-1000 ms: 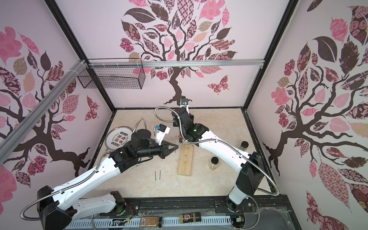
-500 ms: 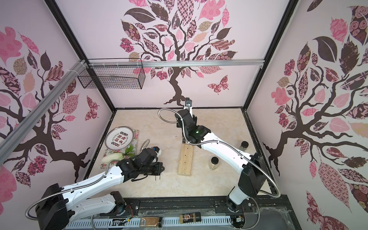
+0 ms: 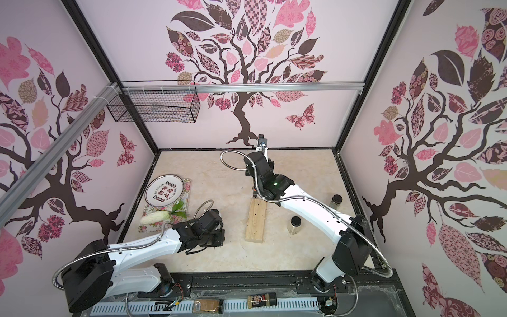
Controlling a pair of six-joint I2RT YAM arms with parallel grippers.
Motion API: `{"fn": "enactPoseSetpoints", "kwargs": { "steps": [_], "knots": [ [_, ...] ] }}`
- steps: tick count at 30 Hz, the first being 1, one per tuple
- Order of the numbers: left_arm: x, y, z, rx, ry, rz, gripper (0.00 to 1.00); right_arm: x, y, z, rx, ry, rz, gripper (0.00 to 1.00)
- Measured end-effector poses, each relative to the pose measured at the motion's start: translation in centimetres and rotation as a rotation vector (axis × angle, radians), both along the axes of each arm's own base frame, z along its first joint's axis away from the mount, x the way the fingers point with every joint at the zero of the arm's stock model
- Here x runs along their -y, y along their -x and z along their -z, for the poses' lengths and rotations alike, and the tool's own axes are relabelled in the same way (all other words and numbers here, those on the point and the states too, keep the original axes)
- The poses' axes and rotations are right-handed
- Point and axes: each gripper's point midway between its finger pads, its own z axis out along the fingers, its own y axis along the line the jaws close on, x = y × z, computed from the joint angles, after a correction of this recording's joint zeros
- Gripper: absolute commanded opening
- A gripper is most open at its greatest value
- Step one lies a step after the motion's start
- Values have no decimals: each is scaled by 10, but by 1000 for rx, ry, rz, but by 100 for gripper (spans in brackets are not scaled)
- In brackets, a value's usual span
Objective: Use a claw hammer to pull out a nail
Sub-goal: Place the nail at the center of the board.
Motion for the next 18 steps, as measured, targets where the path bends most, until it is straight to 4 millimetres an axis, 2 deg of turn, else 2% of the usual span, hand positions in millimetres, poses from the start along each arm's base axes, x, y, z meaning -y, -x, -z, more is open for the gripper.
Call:
{"fn": "enactPoseSetpoints", "kwargs": {
  "steps": [10,18],
  "knots": [
    [0,0,13,-21,-22,-9,12,0,0,1,-1,1,0,5],
    [-1,-1,15,-23,-32,-16,15,0,0,1,-1,1,1,5]
  ]
}}
